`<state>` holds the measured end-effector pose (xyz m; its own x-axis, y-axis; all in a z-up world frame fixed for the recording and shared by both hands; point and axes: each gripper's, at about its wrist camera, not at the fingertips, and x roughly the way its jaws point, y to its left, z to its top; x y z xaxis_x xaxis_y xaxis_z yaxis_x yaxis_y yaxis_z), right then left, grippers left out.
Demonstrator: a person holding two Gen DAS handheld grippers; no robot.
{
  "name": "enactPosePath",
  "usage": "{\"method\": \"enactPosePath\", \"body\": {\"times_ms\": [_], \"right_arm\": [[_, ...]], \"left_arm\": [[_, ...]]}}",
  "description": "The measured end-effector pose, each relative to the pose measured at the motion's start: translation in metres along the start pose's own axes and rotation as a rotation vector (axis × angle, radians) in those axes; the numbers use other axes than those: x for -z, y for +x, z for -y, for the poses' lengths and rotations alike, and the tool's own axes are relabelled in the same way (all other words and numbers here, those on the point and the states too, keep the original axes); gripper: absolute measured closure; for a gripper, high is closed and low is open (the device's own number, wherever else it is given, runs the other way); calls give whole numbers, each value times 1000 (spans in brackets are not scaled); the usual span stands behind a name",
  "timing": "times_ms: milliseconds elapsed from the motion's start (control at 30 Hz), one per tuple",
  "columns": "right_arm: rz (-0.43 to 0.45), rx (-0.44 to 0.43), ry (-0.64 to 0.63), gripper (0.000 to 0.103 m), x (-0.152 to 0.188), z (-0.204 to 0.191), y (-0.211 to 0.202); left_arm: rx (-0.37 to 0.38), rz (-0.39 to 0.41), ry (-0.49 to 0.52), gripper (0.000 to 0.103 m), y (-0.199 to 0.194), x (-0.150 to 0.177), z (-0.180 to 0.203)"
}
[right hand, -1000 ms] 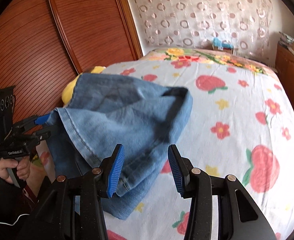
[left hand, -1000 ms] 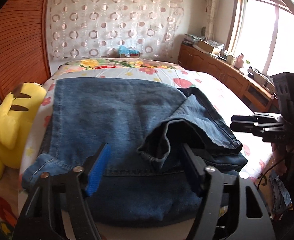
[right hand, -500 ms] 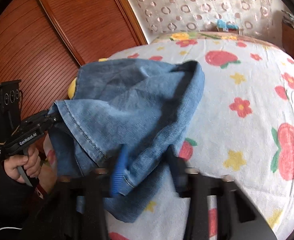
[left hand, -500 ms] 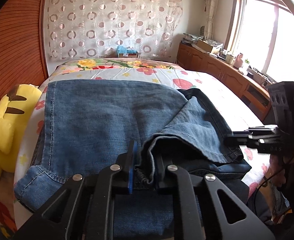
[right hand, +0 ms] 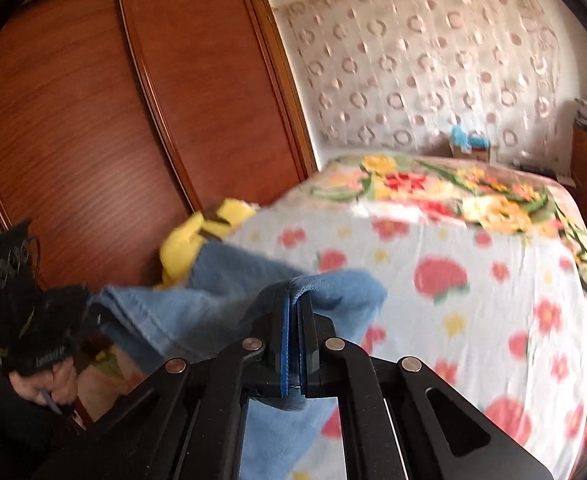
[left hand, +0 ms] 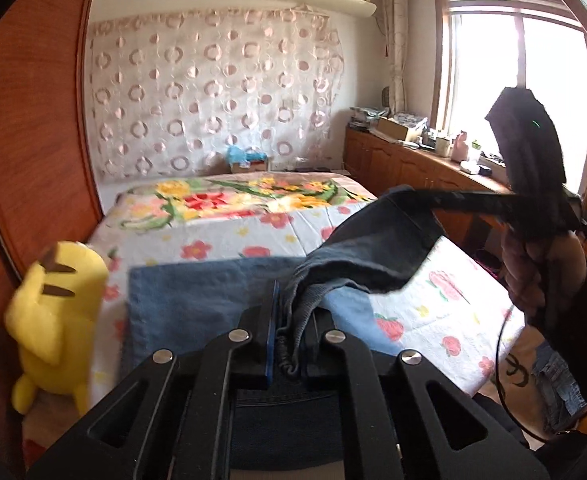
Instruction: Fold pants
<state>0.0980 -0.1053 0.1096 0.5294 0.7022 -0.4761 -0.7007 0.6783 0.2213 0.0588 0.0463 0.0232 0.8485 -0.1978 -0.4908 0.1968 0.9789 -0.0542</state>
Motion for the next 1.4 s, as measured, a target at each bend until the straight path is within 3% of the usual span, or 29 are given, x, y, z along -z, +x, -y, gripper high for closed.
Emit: {"method": "enactPosePath", "body": {"times_ms": [267,600,833,1000,1067,1200,1300,1400], "right_arm": [[-18,-97,-1,101,-40,-10,55],[-155,-74,-88,101,-54,-19,181],[-243,-57,-97,101,-56,-34,231],[-282,-31,-116,101,-59,-36,253],[-265,-29,-113,101,-59,-37,249],[-195,-18,-139,82,-61,-34,228],[-129,-15,-155,59,-57,-26,204],[-113,16,-170,53,-50,-14,186]], "left_arm": [[-38,11,-53,94,-23,6,-29],[-98,-96,-150,94,7,57,-71],[-147,-162,-158,94,27,80,-76],[-163,-184,-182,86,31,88,-84],[-171,-189,-190,77,30,89,-88],[-172,-174,-205,66,27,89,-94],[-190,-165,-221,59,26,90,-100],[-204,-170,-238,57,28,93,-107]]}}
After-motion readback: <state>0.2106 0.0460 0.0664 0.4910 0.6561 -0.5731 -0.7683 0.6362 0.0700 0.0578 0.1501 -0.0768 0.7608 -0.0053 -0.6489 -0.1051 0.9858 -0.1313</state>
